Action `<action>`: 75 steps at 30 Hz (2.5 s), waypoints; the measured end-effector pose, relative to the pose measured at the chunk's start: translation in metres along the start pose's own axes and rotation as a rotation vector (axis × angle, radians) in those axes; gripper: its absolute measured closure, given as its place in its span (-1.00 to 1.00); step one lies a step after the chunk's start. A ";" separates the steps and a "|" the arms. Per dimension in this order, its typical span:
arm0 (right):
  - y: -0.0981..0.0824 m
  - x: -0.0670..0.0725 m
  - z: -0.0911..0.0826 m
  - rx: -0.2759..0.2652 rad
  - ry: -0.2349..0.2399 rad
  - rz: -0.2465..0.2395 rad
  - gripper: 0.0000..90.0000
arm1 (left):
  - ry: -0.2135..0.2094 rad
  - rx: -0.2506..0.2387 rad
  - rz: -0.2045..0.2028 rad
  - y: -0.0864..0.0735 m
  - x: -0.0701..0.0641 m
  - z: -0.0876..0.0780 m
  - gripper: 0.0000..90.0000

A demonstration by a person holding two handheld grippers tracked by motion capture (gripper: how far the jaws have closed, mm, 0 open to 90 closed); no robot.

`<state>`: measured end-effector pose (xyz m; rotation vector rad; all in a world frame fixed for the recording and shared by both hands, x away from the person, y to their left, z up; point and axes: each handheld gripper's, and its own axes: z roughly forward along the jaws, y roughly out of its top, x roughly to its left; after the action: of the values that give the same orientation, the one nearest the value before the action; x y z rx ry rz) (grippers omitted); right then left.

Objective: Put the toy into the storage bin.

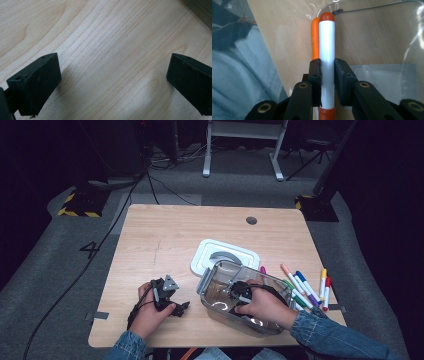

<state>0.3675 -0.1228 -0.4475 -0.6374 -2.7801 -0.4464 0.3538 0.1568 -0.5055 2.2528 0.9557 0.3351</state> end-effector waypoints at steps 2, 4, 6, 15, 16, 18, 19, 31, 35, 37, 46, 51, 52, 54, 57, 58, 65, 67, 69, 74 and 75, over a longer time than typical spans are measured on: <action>0.000 -0.001 0.000 -0.023 -0.004 -0.001 0.54 | 0.000 -0.001 -0.001 0.000 0.000 0.000 -1.00; 0.000 -0.002 -0.004 -0.039 -0.016 -0.002 0.48 | 0.000 -0.001 -0.001 0.000 0.000 0.000 -1.00; 0.000 -0.004 -0.012 -0.088 -0.031 -0.004 0.40 | 0.000 0.000 0.000 0.000 0.000 0.000 -1.00; -0.003 0.002 -0.068 -0.298 -0.139 -0.029 0.37 | 0.000 -0.001 -0.001 0.000 0.000 0.000 -1.00; -0.004 0.002 -0.073 -0.310 -0.146 -0.028 0.37 | 0.000 0.000 0.000 0.000 0.000 0.000 -1.00; -0.007 0.000 -0.086 -0.353 -0.161 -0.024 0.37 | 0.000 -0.001 -0.001 0.000 0.000 0.000 -1.00; -0.009 0.000 -0.092 -0.365 -0.170 -0.022 0.37 | 0.000 -0.001 -0.001 0.000 0.000 0.000 -1.00; -0.050 -0.026 -0.148 -0.489 -0.288 0.086 0.42 | 0.000 0.000 0.000 0.000 0.000 0.000 -1.00; -0.072 -0.042 -0.161 -0.513 -0.335 0.146 0.44 | 0.000 -0.001 -0.001 0.000 0.000 0.000 -1.00; -0.082 -0.050 -0.164 -0.514 -0.353 0.178 0.45 | 0.000 -0.001 -0.001 0.000 0.000 0.000 -1.00; -0.130 -0.088 -0.162 -0.503 -0.403 0.331 0.46 | -0.002 -0.002 0.006 0.000 0.001 0.000 -1.00; -0.156 -0.108 -0.154 -0.483 -0.417 0.417 0.46 | -0.001 -0.002 0.009 0.000 0.001 0.000 -1.00; -0.160 -0.112 -0.151 -0.479 -0.422 0.432 0.46 | -0.005 -0.003 0.001 0.000 0.001 0.001 -1.00; -0.171 -0.121 -0.146 -0.474 -0.424 0.463 0.47 | -0.007 -0.002 0.004 0.001 0.002 0.001 -1.00; -0.181 -0.130 -0.136 -0.463 -0.414 0.490 0.46 | -0.005 -0.004 0.002 0.001 0.003 0.001 -1.00; -0.184 -0.132 -0.134 -0.458 -0.410 0.495 0.46 | -0.006 -0.003 0.002 0.001 0.003 0.001 -1.00; -0.202 -0.146 -0.112 -0.398 -0.441 0.551 0.47 | -0.003 -0.003 0.002 0.001 0.003 0.001 -1.00; -0.205 -0.148 -0.109 -0.391 -0.439 0.561 0.48 | -0.004 -0.003 0.002 0.001 0.003 0.001 -1.00; -0.207 -0.150 -0.105 -0.374 -0.439 0.574 0.49 | -0.003 -0.003 0.002 0.001 0.003 0.001 -1.00; -0.209 -0.154 -0.096 -0.345 -0.446 0.589 0.54 | -0.003 -0.003 0.003 0.001 0.003 0.001 -1.00; -0.209 -0.155 -0.095 -0.340 -0.449 0.592 0.55 | -0.003 -0.003 0.003 0.001 0.003 0.001 -1.00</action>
<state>0.4238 -0.3942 -0.4582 -1.7615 -2.7097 -0.7121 0.3569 0.1581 -0.5057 2.2513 0.9499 0.3337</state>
